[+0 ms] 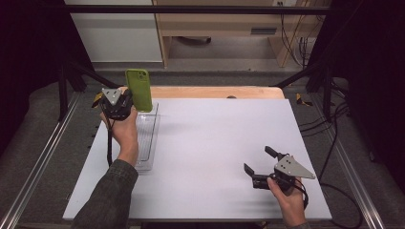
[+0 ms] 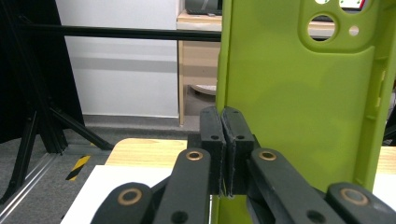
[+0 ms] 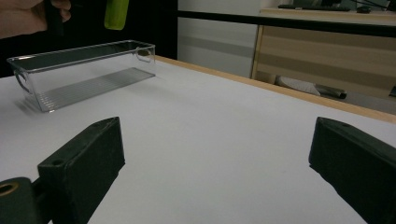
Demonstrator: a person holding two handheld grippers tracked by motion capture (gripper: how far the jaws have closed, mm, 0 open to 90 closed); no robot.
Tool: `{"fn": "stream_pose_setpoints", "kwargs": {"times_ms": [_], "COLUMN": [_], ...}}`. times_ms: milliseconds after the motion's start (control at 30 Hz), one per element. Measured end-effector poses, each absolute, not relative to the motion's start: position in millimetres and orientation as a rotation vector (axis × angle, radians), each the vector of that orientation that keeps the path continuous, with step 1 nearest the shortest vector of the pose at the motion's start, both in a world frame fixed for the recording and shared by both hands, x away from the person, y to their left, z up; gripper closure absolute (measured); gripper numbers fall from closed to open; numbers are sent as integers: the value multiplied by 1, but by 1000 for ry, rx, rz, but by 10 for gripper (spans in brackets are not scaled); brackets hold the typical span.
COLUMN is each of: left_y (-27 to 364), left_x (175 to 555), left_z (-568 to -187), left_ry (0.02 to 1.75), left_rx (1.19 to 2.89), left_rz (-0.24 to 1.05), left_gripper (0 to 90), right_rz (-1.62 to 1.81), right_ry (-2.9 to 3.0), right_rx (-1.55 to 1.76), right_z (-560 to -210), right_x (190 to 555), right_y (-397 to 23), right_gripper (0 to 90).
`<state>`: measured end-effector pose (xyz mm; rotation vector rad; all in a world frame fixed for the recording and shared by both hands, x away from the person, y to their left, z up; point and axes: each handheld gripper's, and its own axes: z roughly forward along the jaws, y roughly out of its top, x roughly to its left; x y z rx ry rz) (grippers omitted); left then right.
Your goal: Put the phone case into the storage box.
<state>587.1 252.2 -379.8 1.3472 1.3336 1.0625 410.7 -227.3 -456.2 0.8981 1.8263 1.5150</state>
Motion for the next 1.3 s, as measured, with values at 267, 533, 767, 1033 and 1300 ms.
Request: {"fn": "stream_pose_setpoints", "kwargs": {"times_ms": [267, 533, 767, 1033, 1300], "left_y": [252, 252, 251, 250, 248], "left_x": [589, 591, 592, 595, 595], "left_z": [-382, -385, -388, -391, -393], "left_ry": [1337, 1345, 1349, 1357, 1360], "left_rx": [1344, 1346, 1350, 1359, 1358], "left_rz": [1049, 1034, 1030, 1027, 1011], "left_gripper": [876, 876, 876, 876, 876], "right_rz": [1511, 1505, 1504, 1502, 1499], "right_ry": [1831, 1834, 1833, 1827, 1829], "right_rx": [899, 898, 899, 905, 907], "right_z": [-457, -457, -457, -457, -457], "right_x": [411, 411, 411, 411, 412], "right_y": [-227, -227, -227, -229, -229], "right_gripper": [34, 34, 34, 34, 33]}}
